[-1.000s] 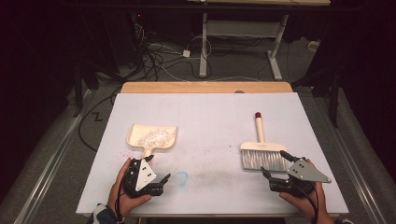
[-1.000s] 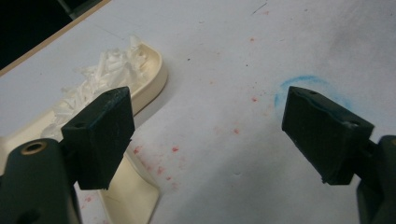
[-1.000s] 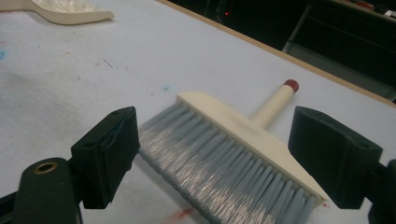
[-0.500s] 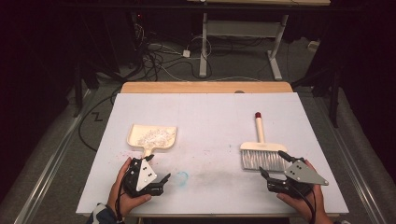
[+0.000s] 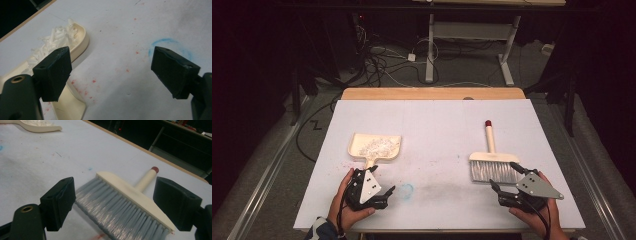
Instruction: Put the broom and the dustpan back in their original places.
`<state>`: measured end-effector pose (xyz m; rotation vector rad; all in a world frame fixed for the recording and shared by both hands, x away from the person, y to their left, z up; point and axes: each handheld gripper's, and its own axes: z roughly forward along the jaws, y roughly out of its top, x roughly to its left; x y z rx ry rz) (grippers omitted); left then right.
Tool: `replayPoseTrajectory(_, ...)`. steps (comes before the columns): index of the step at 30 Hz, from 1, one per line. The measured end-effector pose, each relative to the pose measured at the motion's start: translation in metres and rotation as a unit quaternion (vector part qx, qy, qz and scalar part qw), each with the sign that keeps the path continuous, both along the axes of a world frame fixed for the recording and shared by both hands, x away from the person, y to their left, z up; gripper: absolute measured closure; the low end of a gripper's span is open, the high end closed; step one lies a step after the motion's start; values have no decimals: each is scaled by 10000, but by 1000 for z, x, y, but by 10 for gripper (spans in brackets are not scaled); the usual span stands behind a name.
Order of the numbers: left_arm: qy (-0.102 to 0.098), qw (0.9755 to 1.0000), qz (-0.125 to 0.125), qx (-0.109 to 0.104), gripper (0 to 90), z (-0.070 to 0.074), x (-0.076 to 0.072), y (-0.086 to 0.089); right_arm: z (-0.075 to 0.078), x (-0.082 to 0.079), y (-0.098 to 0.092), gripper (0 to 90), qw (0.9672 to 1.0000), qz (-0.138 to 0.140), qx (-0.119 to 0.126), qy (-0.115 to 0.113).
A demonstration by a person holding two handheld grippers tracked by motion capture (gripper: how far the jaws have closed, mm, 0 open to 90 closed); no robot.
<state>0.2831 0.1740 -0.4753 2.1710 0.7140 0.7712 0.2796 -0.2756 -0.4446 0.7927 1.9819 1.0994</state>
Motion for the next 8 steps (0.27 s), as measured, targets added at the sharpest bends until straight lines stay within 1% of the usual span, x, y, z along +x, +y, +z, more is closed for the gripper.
replayPoseTrajectory(5,41,10000,16,-34,161,0,2,1,0,2,0,196,10000,-3,30,16)
replayPoseTrajectory(6,37,10000,17,-41,161,0,3,0,0,2,0,200,10000,17,19,43)
replayPoseTrajectory(8,43,10000,17,-36,161,-1,3,0,0,2,1,200,10000,47,30,25)
